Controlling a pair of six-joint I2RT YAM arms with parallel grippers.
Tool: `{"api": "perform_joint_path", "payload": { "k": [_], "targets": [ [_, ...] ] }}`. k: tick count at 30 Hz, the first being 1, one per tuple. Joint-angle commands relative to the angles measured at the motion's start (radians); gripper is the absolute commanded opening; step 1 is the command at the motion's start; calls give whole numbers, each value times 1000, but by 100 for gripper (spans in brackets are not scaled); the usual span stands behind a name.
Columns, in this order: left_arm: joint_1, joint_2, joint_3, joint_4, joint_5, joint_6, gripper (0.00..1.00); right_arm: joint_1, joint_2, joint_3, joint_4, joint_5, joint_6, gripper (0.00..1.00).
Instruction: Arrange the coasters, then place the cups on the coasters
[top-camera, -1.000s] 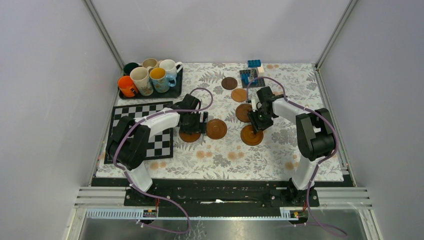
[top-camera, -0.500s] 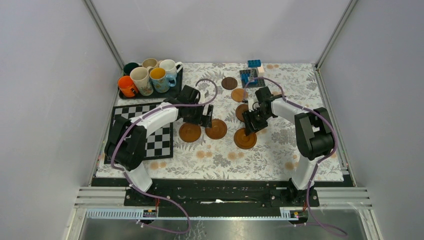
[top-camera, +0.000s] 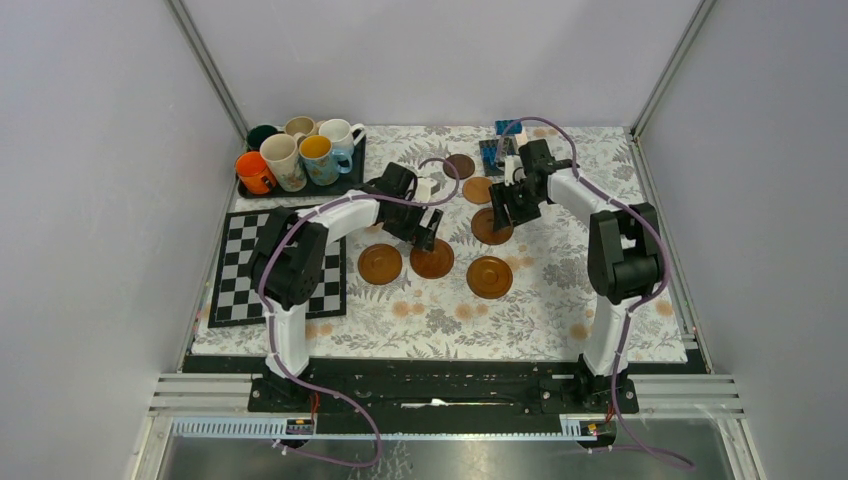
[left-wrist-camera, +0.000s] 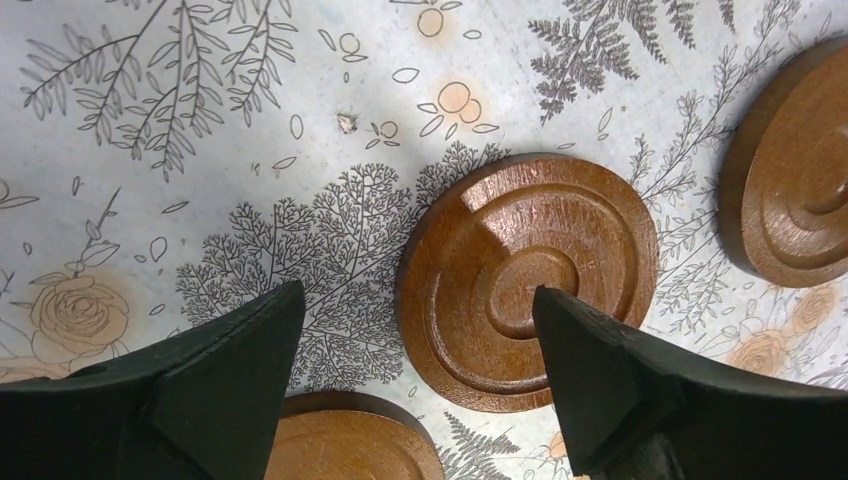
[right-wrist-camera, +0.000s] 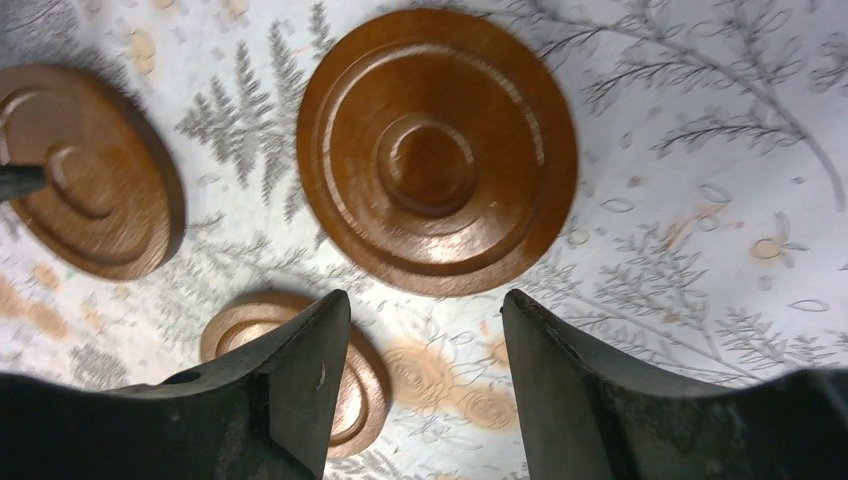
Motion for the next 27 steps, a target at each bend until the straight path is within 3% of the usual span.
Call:
{"api": "perform_joint_path", "payload": {
  "k": [1,14,19,27],
  "targets": [
    [-23,16,51,16,15,87,90,4,57,82,-6,127,14,65],
    [-85,7,-29,-15,3,244,75,5,192,184,-13,215,25,67],
    [-108,-27,-80,-21,9,267,65,5,181,157,-25,235,9,62],
    [-142,-87,-160,-12,-24,288,58,3,94,14,-26,277,-31,55]
  ]
}}
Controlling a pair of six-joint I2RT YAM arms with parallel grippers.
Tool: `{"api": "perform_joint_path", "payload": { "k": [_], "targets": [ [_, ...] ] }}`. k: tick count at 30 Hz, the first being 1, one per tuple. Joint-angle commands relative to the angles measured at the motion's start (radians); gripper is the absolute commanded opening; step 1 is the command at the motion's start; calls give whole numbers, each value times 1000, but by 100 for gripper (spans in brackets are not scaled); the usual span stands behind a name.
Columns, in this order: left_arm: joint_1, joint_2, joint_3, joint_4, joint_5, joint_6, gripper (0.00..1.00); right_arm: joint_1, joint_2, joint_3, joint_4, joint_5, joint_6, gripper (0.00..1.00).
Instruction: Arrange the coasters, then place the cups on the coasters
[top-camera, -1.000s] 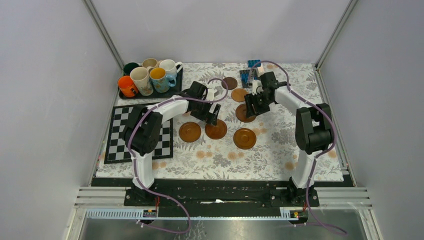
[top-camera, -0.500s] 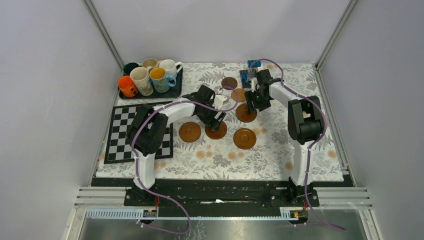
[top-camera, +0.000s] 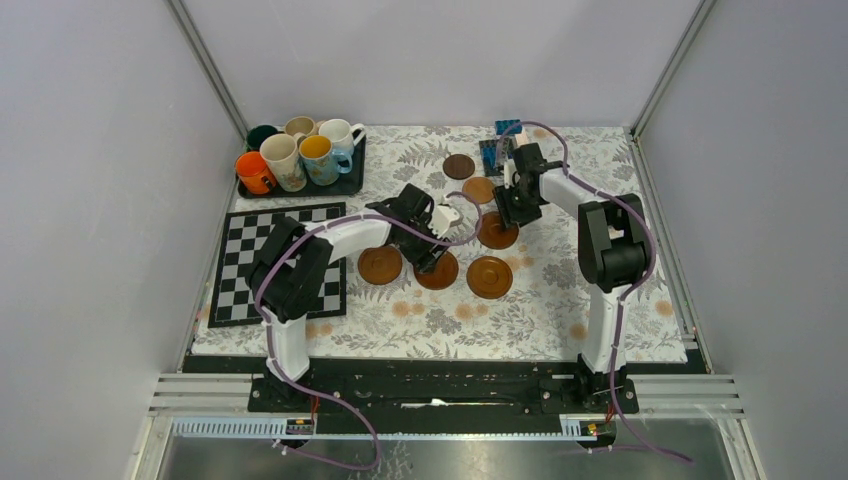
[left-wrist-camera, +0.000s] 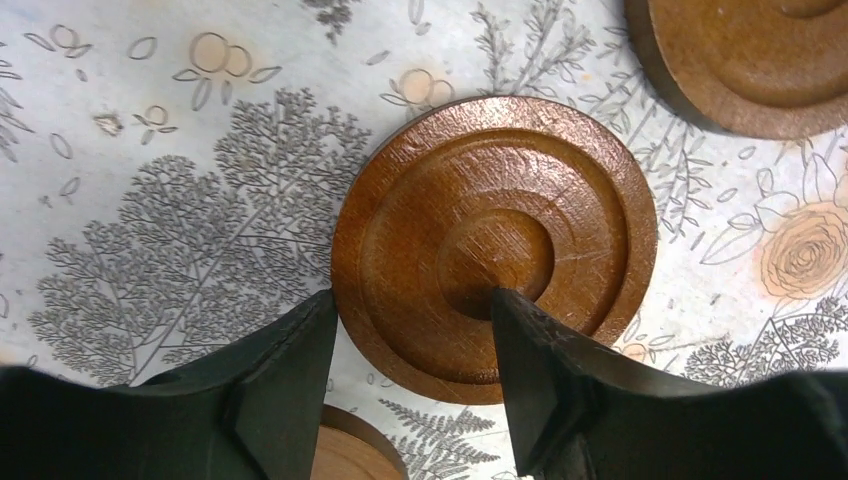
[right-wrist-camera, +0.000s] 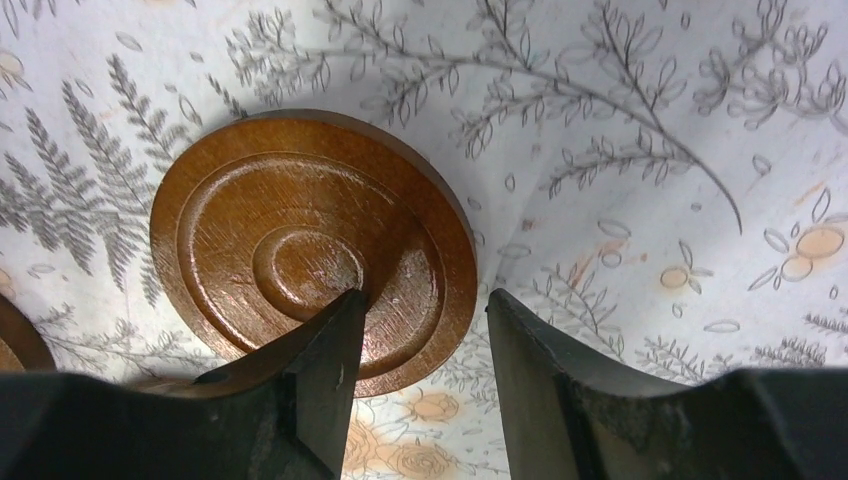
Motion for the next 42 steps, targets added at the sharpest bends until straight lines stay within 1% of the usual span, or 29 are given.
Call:
{"api": "perform_joint_path", "payload": {
  "k": [1,4,6,8,12,17,23,26,29,35,39,42],
  "targets": [
    [-17,-39,-50,-40,-12,17,58,-1,-68,-105,-50,74,-46,55],
    [-17,-67,-63,-30,-25,14,59,-19,-110,-172,-47,83,-54,54],
    [-17,-90,-70,-7,-32,5,65,-39,-136,-214,-45,84,-59,54],
    [-20,-106,-58,7,-25,3,74,-63,-158,-243,-46,86,-67,54],
    [-44,-121,-2,33,7,1,82,-112,-195,-292,-47,94,-86,53],
    [-131,-98,50,77,7,24,87,-170,-234,-354,-55,101,-127,53],
    [-241,-7,109,137,-33,23,90,-214,-313,-454,-64,107,-180,53],
    [-292,35,144,150,-60,23,95,-234,-346,-489,-81,95,-190,53],
    [-336,61,145,177,-96,19,99,-250,-373,-515,-97,85,-195,53],
    [-386,125,168,212,-181,9,98,-288,-407,-560,-106,70,-208,52],
    [-384,164,198,215,-250,26,94,-288,-404,-552,-101,41,-198,52],
    [-361,176,209,219,-257,32,90,-288,-379,-524,-93,17,-175,52]
  ]
}}
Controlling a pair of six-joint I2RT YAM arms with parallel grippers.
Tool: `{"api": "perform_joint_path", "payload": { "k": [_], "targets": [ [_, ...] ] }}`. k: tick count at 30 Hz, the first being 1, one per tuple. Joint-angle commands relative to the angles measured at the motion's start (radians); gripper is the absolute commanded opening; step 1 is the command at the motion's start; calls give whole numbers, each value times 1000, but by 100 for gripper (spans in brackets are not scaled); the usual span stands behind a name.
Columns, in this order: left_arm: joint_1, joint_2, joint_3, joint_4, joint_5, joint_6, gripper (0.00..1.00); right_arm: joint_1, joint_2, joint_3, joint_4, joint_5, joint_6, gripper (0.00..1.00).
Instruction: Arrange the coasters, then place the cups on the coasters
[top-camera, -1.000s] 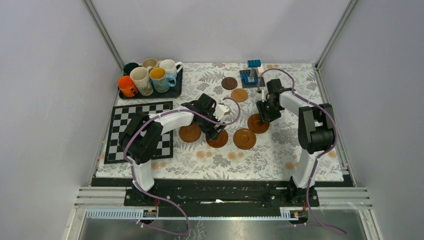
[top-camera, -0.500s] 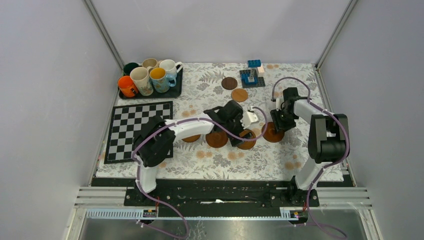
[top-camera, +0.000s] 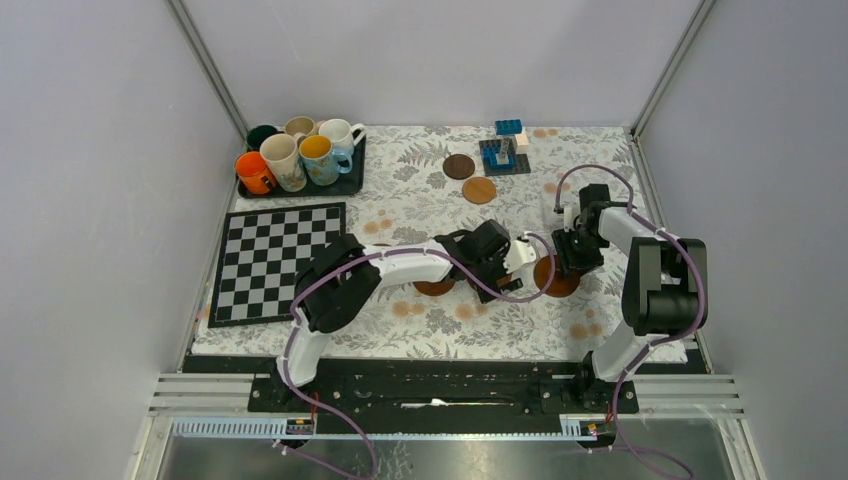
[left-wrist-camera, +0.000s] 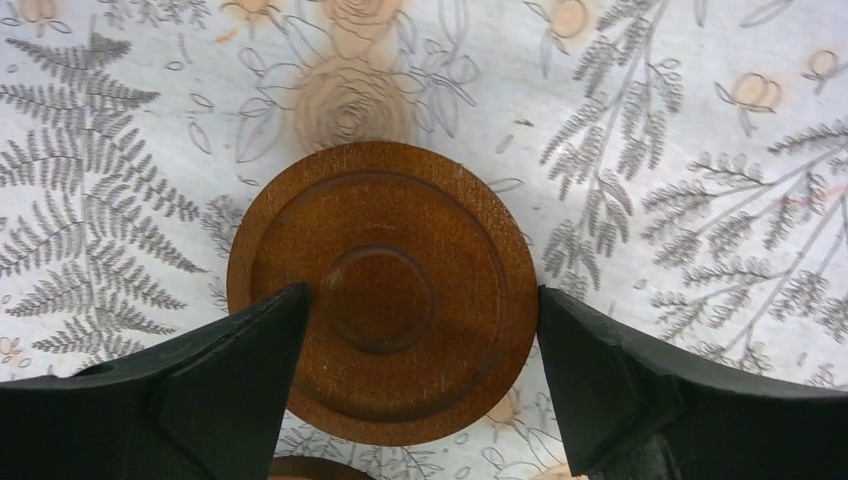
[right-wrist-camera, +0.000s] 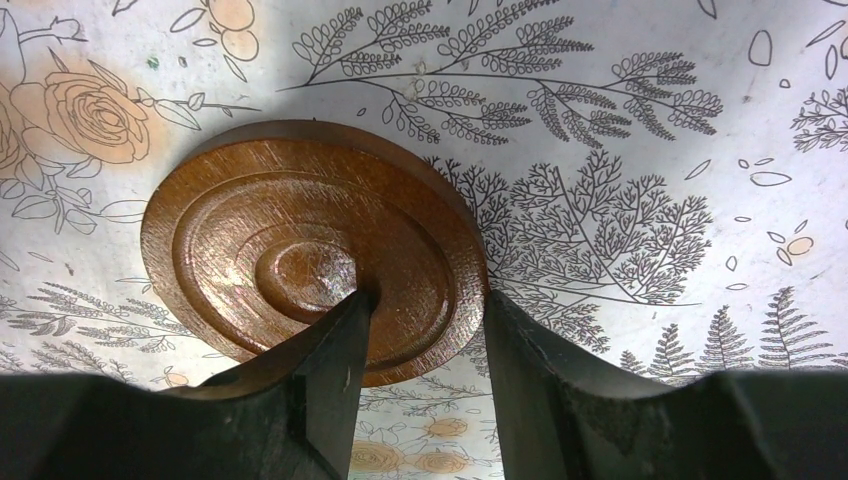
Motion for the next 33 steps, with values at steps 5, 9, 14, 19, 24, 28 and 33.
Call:
{"api": "perform_joint_path", "payload": {
  "k": [5,9,14,19,24,28,33],
  "targets": [
    [73,41,71,32,-28,15,83,1,103,94,-36,-69,50,50],
    [94,43,87,28,36,24,82,6,157,159,-26,-85,87,50],
    [109,36,142,-12,72,3,89,29,207,207,-18,-95,120,49],
    [150,-103,81,-28,145,-5,99,36,216,216,-17,-102,121,49],
    [169,-262,-128,-63,191,66,99,39,211,218,-15,-117,121,50],
    [169,-343,-276,-46,160,104,99,74,220,217,-13,-121,127,50],
    [169,-371,-382,25,100,108,99,81,235,221,-4,-115,140,50]
  ]
}}
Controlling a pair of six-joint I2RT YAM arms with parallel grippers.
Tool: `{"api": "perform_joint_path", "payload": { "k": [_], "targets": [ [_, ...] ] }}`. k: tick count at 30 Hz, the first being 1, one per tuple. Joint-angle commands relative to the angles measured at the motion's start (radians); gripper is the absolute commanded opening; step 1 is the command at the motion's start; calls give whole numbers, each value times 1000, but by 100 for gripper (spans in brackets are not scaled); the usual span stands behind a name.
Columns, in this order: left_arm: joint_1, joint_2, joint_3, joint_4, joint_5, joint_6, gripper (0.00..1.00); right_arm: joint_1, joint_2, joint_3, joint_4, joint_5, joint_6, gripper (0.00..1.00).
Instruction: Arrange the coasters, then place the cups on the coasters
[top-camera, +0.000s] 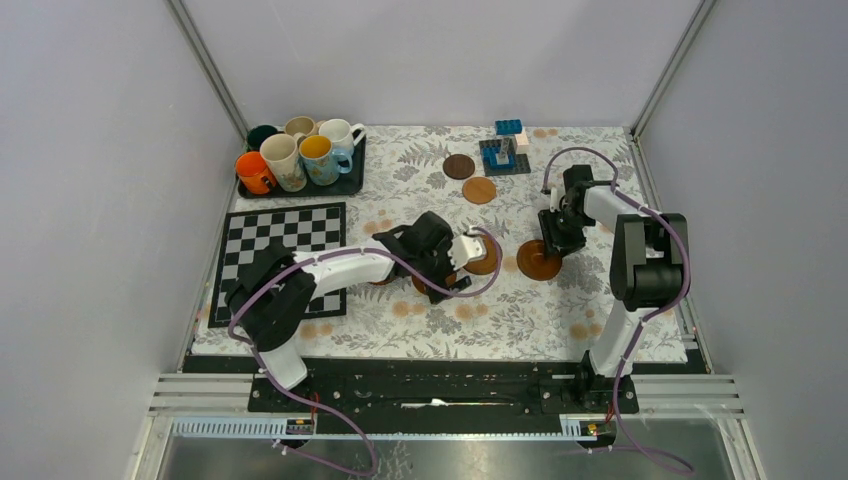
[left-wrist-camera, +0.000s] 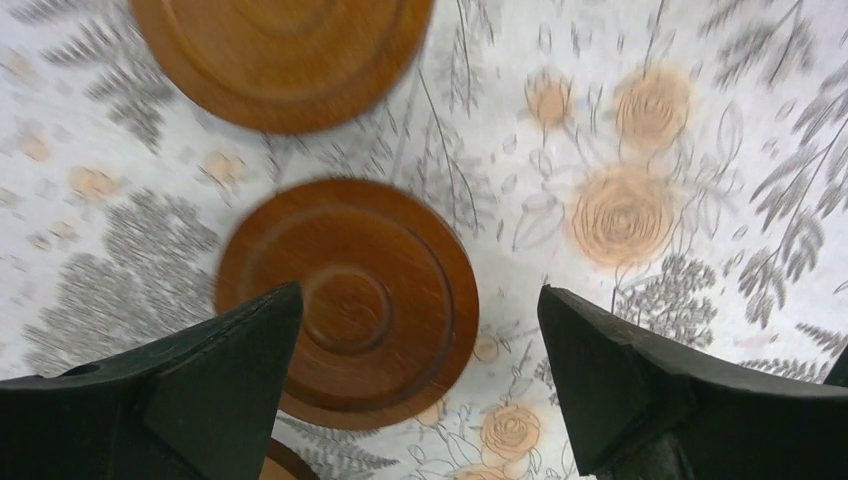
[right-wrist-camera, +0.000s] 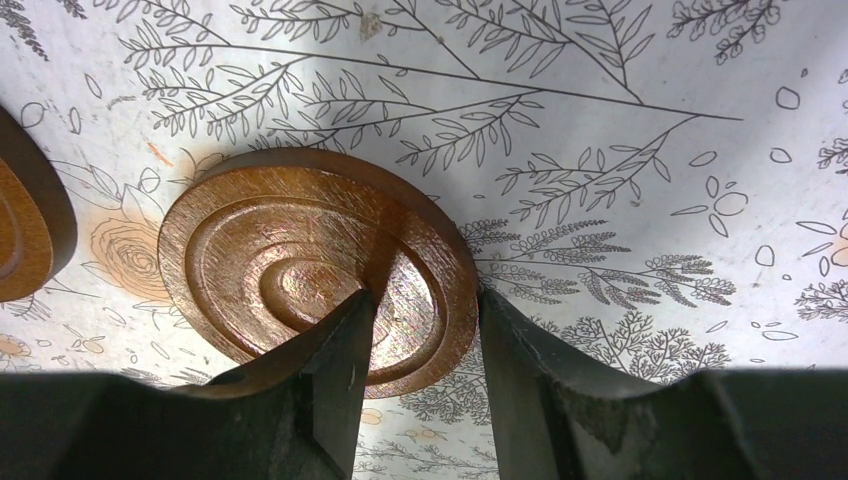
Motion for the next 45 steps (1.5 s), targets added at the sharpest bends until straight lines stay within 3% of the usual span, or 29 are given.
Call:
{"api": "perform_joint_path", "payload": {
  "k": [1,9,22,30,35,45],
  "targets": [
    [-3,-13,-61,68,-37,35,99,18,57,10,17,-47,27,50],
    [30,17,-110,101,-91,84,96,18,81,79,-3,-16,24,50],
    [135,125,17,56,-44,115,89,19,84,85,-13,-35,27,52],
    [169,42,65,-79,73,95,97,44,84,93,-14,-58,41,57],
    [215,-65,9,-153,123,101,99,46,82,130,-39,-72,54,64],
    [365,-171,-191,-141,35,239,99,46,71,232,-102,-88,56,75]
  ]
}}
